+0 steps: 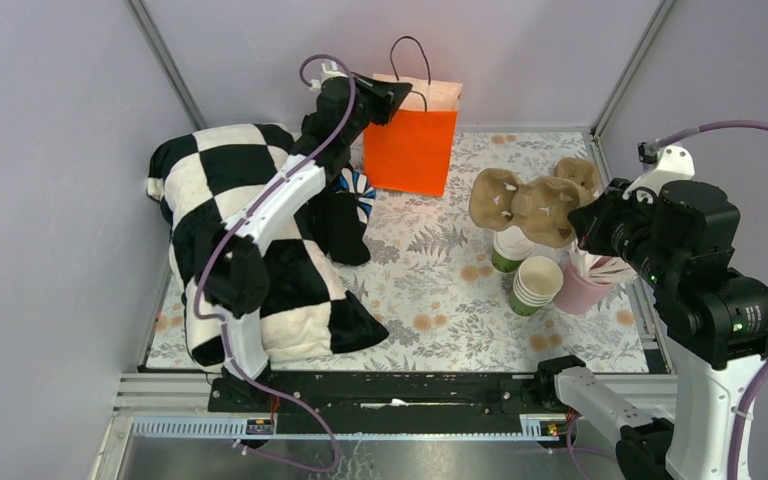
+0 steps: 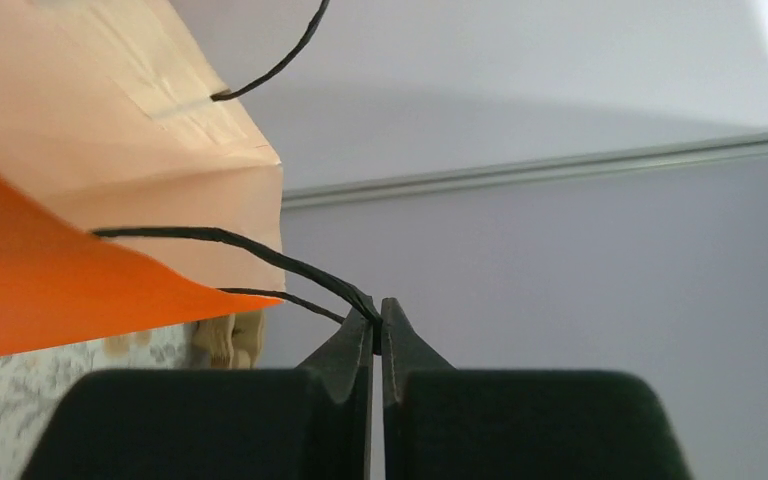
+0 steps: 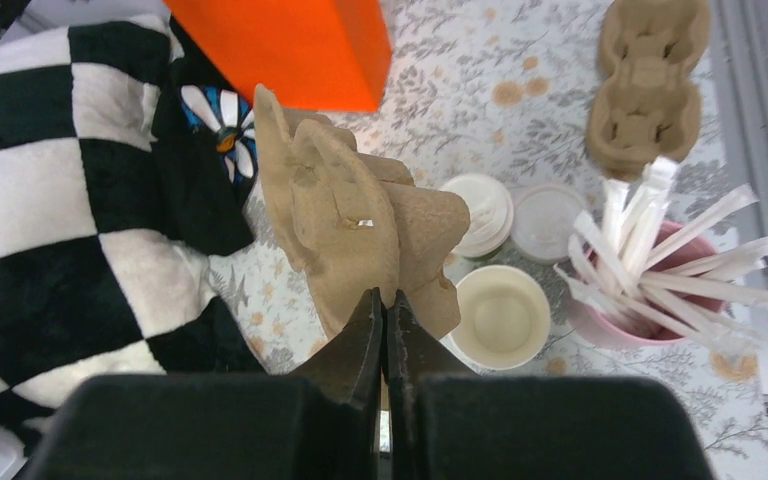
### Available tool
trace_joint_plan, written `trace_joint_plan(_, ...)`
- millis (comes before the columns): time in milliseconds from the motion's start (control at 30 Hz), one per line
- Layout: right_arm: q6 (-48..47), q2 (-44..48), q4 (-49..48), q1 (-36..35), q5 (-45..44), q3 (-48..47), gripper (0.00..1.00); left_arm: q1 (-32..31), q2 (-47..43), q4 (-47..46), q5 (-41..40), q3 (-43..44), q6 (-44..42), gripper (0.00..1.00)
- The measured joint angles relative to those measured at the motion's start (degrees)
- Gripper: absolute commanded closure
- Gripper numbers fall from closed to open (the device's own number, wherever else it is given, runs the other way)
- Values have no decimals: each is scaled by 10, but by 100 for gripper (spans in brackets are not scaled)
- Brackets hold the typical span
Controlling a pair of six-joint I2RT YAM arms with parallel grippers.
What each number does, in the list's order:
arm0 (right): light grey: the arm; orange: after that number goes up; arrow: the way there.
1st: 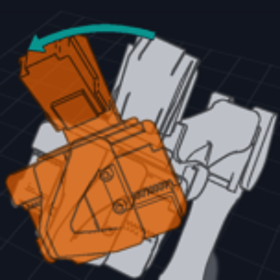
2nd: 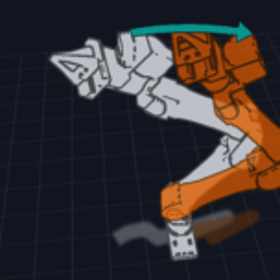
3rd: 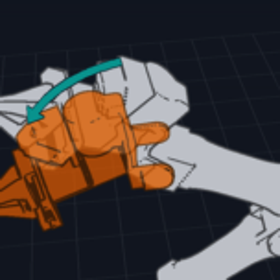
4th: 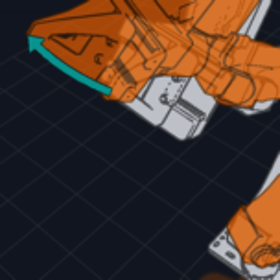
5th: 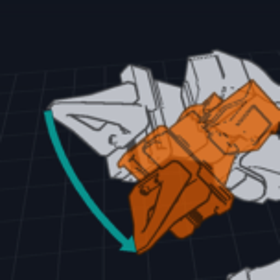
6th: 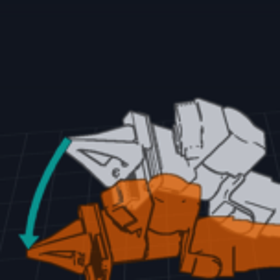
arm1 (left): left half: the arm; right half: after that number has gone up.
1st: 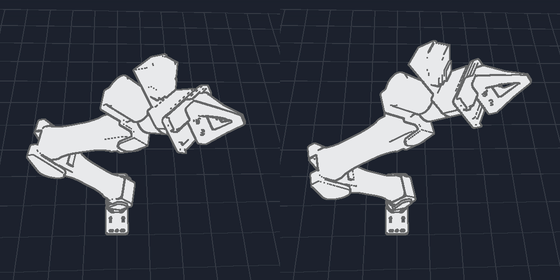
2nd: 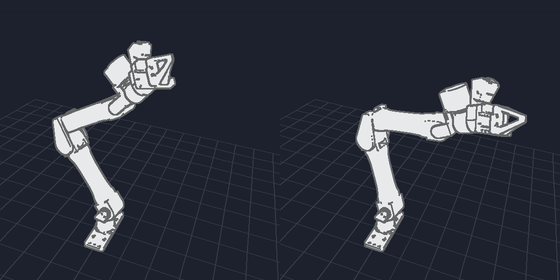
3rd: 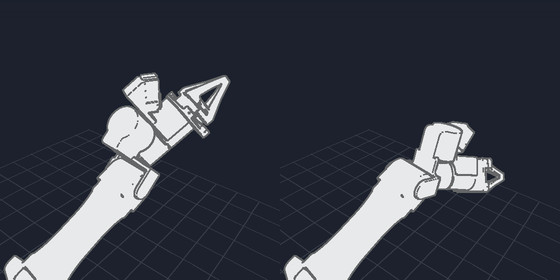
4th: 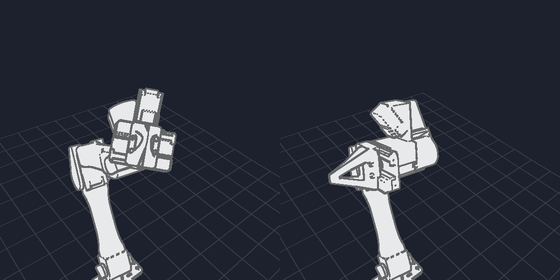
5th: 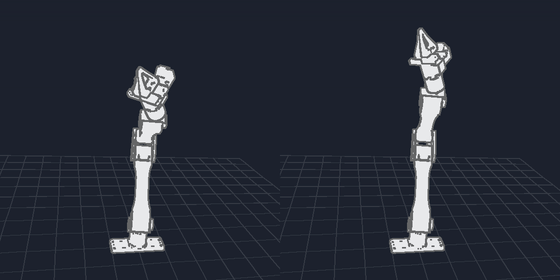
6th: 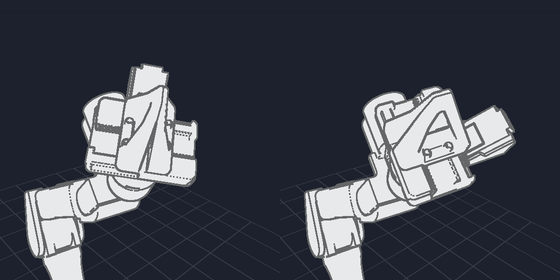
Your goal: Pack the takeout coffee
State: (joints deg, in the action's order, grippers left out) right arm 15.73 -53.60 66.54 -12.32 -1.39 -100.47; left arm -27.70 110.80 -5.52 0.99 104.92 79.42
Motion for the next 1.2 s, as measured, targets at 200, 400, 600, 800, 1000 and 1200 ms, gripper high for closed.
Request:
trace_joint_plan(200, -3, -11, 0, 0, -40, -41, 100, -23, -144, 9, 23, -146, 17, 100)
trace_joint_plan(400, 16, -38, -1, 0, -38, -82, 100, -48, -257, -2, 39, -263, 47, 100)
trace_joint_plan(600, 25, -56, -1, 0, 1, -91, 100, -67, -326, -5, 55, -336, 76, 100)
trace_joint_plan(800, 30, -51, -4, 0, 62, -77, 100, -78, -383, -1, 77, -395, 91, 100)
trace_joint_plan(1000, 43, -38, -10, 0, 99, -52, 100, -93, -417, -10, 103, -435, 105, 100)
trace_joint_plan(1200, 56, -37, -14, 0, 106, -50, 100, -97, -416, -57, 120, -440, 126, 100)
